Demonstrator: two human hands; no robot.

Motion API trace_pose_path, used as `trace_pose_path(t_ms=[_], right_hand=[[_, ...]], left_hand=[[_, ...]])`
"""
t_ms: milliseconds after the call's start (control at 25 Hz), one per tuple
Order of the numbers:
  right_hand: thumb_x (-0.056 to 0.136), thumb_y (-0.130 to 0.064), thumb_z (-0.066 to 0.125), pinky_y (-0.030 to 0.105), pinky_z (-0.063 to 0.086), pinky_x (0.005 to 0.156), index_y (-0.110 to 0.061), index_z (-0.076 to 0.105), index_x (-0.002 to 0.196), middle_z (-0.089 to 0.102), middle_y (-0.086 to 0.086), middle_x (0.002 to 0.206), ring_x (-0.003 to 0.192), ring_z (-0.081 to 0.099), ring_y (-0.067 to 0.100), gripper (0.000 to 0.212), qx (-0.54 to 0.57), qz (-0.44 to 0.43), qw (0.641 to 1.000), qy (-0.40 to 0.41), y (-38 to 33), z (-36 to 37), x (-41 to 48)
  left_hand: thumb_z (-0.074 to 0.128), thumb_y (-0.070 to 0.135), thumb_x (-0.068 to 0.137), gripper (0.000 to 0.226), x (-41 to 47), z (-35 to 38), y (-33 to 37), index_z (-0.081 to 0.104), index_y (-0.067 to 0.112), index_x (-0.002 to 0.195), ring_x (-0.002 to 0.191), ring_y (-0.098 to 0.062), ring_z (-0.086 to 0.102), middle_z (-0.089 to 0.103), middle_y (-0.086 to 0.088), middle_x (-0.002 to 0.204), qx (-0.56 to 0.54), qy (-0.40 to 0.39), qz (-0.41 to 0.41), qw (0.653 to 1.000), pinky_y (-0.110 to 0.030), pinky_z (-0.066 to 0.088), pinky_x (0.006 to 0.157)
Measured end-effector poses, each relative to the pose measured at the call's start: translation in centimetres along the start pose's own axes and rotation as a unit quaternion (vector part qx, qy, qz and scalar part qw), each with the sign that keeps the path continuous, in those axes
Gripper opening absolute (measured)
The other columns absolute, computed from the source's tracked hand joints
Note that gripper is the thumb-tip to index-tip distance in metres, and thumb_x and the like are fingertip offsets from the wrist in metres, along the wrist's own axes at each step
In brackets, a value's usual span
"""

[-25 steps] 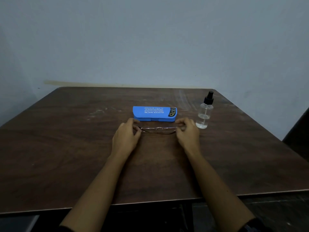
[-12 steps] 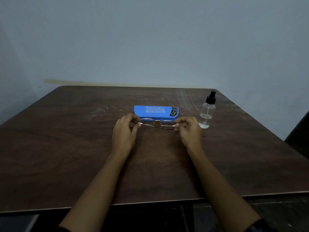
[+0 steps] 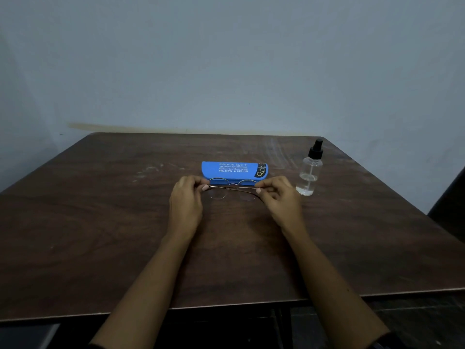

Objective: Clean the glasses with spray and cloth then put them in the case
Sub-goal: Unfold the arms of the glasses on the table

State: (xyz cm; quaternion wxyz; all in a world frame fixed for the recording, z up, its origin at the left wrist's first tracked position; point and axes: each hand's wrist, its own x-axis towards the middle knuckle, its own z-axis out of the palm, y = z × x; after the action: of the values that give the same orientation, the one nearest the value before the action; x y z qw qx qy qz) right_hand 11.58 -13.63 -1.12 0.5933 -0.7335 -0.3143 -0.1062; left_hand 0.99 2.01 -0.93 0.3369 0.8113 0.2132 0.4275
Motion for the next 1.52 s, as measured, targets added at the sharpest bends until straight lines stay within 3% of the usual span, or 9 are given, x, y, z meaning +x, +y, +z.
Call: trace_pose_path(t_ms=[200, 320, 480, 640, 800, 1000, 1320, 1400, 1520], right_hand=[[0.08, 0.005, 0.061, 0.007, 0.043, 0.064, -0.002, 0.071, 0.094, 0.056, -0.007, 0.078, 0.067, 0.053, 0.004, 0.018, -0.009, 0.037, 0.996, -0.083, 0.1, -1.4, 0.4], [0.079, 0.003, 0.064, 0.013, 0.043, 0.063, -0.004, 0.071, 0.096, 0.059, -0.001, 0.079, 0.063, 0.052, 0.007, 0.019, -0.003, 0.063, 0.992, -0.11, 0.3, -1.7, 0.3], [0.077, 0.001, 0.067, 0.007, 0.042, 0.062, -0.005, 0.073, 0.087, 0.059, -0.008, 0.077, 0.067, 0.055, 0.0, 0.014, -0.031, 0.055, 0.992, -0.114, 0.3, -1.7, 0.3], [0.076, 0.004, 0.065, 0.002, 0.038, 0.063, -0.002, 0.072, 0.083, 0.056, -0.014, 0.073, 0.066, 0.052, -0.015, 0.012, -0.061, 0.029, 0.994, -0.082, 0.2, -1.7, 0.3], [0.076, 0.005, 0.065, 0.003, 0.038, 0.063, -0.001, 0.072, 0.083, 0.055, -0.013, 0.073, 0.067, 0.054, -0.003, 0.012, -0.069, 0.026, 0.995, -0.074, 0.1, -1.7, 0.2], [0.076, 0.005, 0.065, 0.002, 0.039, 0.063, -0.003, 0.072, 0.082, 0.056, -0.013, 0.072, 0.067, 0.054, -0.008, 0.012, -0.072, 0.032, 0.994, -0.073, 0.0, -1.7, 0.2], [0.077, 0.007, 0.063, 0.002, 0.038, 0.06, 0.001, 0.071, 0.085, 0.055, -0.012, 0.073, 0.066, 0.049, 0.001, 0.012, -0.053, 0.067, 0.993, -0.083, -0.2, -1.8, 0.1], [0.076, 0.008, 0.064, 0.004, 0.039, 0.062, 0.0, 0.071, 0.084, 0.056, -0.012, 0.073, 0.069, 0.05, 0.001, 0.013, -0.048, 0.07, 0.993, -0.086, -0.1, -1.7, 0.2], [0.076, 0.005, 0.064, 0.011, 0.039, 0.067, -0.003, 0.072, 0.083, 0.058, -0.009, 0.075, 0.07, 0.05, 0.004, 0.013, -0.044, 0.08, 0.992, -0.087, 0.0, -1.7, 0.3]], left_hand=[[0.05, 0.006, 0.087, 0.014, -0.1, -0.1, 0.5, 0.063, 0.001, 0.087, 0.093, -0.024, 0.057, 0.061, -0.003, 0.089, -0.015, -0.023, -0.037, 0.999, -0.035, 0.044, 0.081], [0.05, 0.007, 0.088, 0.015, 0.0, -0.1, 0.4, 0.064, 0.002, 0.088, 0.089, -0.018, 0.055, 0.063, -0.008, 0.094, -0.018, -0.031, -0.053, 0.998, -0.026, 0.039, 0.077], [0.05, 0.005, 0.087, 0.014, 0.1, -0.1, 0.4, 0.064, 0.002, 0.086, 0.085, -0.014, 0.054, 0.061, -0.006, 0.092, -0.044, -0.046, -0.056, 0.996, -0.008, 0.037, 0.064], [0.053, 0.001, 0.085, 0.012, 0.0, -0.2, 0.6, 0.065, 0.0, 0.085, 0.076, -0.009, 0.052, 0.061, -0.004, 0.086, -0.053, -0.069, -0.008, 0.996, -0.001, 0.036, 0.065], [0.056, 0.004, 0.084, 0.015, 0.1, -0.2, 0.2, 0.07, 0.005, 0.09, 0.084, -0.015, 0.053, 0.057, -0.001, 0.084, -0.023, -0.073, 0.037, 0.996, -0.004, 0.035, 0.07], [0.062, 0.008, 0.081, 0.018, 0.1, -0.4, 0.1, 0.072, 0.011, 0.096, 0.076, -0.003, 0.049, 0.05, 0.011, 0.076, -0.07, -0.088, -0.042, 0.993, 0.003, 0.032, 0.065], [0.062, 0.007, 0.08, 0.017, 0.4, -1.3, -0.1, 0.071, 0.009, 0.093, 0.081, -0.005, 0.055, 0.066, 0.015, 0.072, -0.243, -0.175, -0.177, 0.938, -0.015, 0.038, 0.075], [0.057, 0.005, 0.082, 0.014, 0.6, -1.5, -0.1, 0.07, 0.009, 0.087, 0.083, -0.006, 0.059, 0.067, 0.009, 0.079, -0.313, -0.197, -0.211, 0.905, -0.014, 0.042, 0.076], [0.052, 0.006, 0.086, 0.017, 0.6, -1.7, 0.0, 0.067, 0.013, 0.082, 0.071, -0.002, 0.064, 0.073, 0.009, 0.067, -0.374, -0.208, -0.24, 0.871, -0.011, 0.049, 0.069]])
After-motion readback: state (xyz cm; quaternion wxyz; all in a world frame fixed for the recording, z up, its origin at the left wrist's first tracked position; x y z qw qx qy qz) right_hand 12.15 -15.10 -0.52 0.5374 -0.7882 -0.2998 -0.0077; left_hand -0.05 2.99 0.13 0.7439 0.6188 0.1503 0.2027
